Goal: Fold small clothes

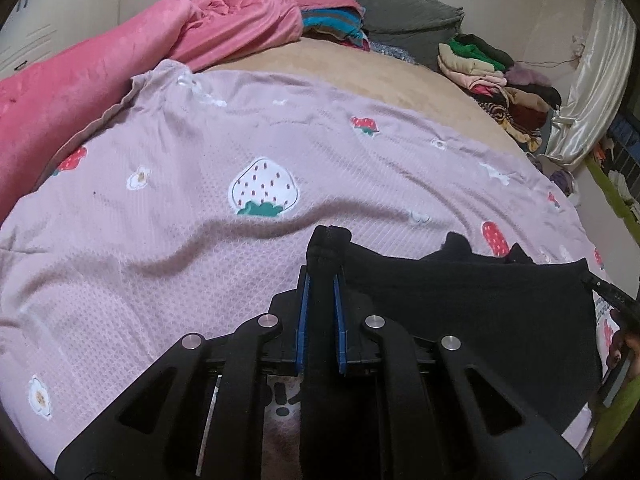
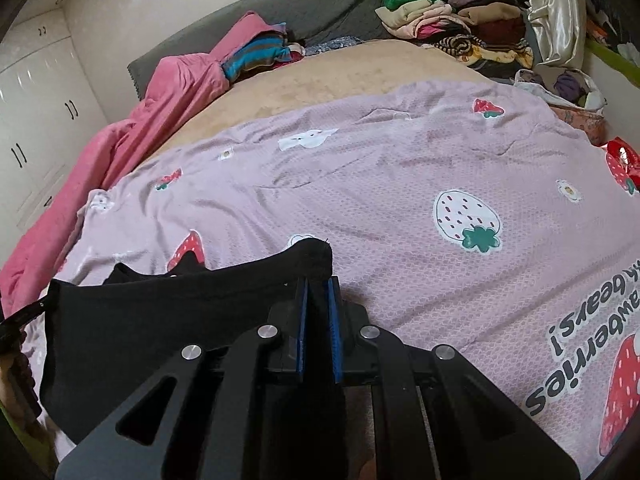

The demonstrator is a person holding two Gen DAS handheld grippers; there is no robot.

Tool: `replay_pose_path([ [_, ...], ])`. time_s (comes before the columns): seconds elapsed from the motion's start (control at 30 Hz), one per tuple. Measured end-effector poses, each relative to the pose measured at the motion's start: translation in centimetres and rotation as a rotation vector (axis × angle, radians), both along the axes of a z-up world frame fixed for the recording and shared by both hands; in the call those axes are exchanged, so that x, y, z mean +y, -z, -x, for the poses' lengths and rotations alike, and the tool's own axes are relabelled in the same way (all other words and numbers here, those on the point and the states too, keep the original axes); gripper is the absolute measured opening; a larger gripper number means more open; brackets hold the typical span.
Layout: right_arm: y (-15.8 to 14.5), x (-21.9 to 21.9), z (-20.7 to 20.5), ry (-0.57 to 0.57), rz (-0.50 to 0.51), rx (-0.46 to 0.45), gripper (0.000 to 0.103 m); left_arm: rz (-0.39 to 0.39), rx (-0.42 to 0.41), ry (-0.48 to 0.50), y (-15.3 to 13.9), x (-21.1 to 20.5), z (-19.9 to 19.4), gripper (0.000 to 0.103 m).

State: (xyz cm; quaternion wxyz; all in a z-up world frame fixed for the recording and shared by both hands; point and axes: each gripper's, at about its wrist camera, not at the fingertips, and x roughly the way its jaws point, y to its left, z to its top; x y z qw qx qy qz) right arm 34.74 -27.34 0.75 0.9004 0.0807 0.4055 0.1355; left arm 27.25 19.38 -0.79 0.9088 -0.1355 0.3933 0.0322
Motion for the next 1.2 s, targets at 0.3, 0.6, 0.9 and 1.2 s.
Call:
replay_pose_path([
  [0.3,0.1,0.0,0.1,0.013,0.010,0.007,0.009,-0.021,0.004,0.016,-0.4,-0.5,0.1,0.005],
  [0.6,-0.2,0.7,0.3,0.015,0.063,0.003,0.012,-0.058,0.012,0.021,-0.8,-0.8,0.2,0.010],
  [0.9,-1.2,-0.4,2.4,0.035,0.069,-0.002,0.042,-0.058,0.002,-0.001,-1.7,-0.4,1.3,0.030],
  [1.2,-2.6,-1.3,6.2,0.012,0.053,-0.029,0.058,-0.033,-0.024,-0.024,-3.0,-0.1,4.1,0.069],
])
